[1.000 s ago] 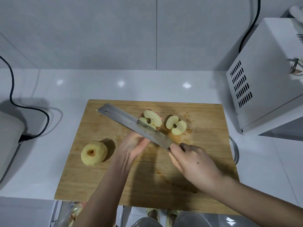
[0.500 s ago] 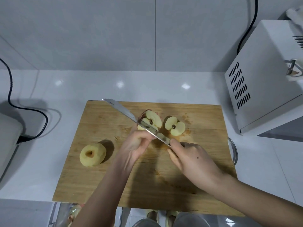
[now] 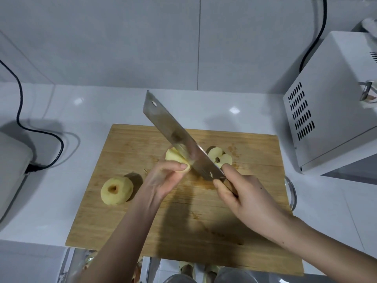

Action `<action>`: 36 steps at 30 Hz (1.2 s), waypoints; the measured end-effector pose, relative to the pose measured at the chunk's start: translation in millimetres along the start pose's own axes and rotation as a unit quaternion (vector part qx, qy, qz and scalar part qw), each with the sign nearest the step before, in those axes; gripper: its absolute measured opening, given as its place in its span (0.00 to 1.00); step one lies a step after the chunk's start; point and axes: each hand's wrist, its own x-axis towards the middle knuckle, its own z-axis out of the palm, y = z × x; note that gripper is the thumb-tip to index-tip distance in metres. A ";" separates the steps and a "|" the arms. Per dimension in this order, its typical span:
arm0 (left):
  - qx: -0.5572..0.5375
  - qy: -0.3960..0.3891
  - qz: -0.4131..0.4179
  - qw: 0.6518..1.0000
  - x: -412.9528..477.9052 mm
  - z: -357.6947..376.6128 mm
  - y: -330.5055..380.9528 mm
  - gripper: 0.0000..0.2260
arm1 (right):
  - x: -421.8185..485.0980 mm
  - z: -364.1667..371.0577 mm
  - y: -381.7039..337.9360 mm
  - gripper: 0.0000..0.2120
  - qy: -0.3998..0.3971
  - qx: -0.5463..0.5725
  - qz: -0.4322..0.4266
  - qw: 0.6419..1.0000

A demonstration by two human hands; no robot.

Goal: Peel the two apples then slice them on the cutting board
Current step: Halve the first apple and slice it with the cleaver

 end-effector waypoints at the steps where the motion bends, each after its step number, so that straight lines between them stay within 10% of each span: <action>1: -0.009 0.009 0.001 1.000 -2.9 -0.3 0.7 0.46 | -0.5 -1.2 -1.0 0.13 0.008 0.018 0.005 1.000; 7: -0.092 0.058 0.039 0.993 -45.0 0.1 4.2 0.36 | 7.1 -5.9 -8.6 0.05 -0.005 0.222 0.082 0.972; 13: -0.079 0.106 0.082 0.988 -106.4 -15.7 5.8 0.32 | 10.9 20.2 -19.3 0.18 -0.113 0.261 0.068 0.956; 19: 0.057 0.203 0.104 0.972 -185.0 -51.0 13.2 0.34 | 2.4 70.8 -53.5 0.06 -0.233 0.258 0.071 0.935; 28: 0.263 0.353 0.041 0.897 -296.4 -108.9 24.3 0.38 | -27.0 155.9 -107.9 0.12 -0.314 0.223 0.060 0.921; 36: -0.017 0.289 0.048 0.956 -325.4 -150.3 32.2 0.36 | -25.1 172.0 -120.6 0.08 -0.285 0.242 0.120 0.920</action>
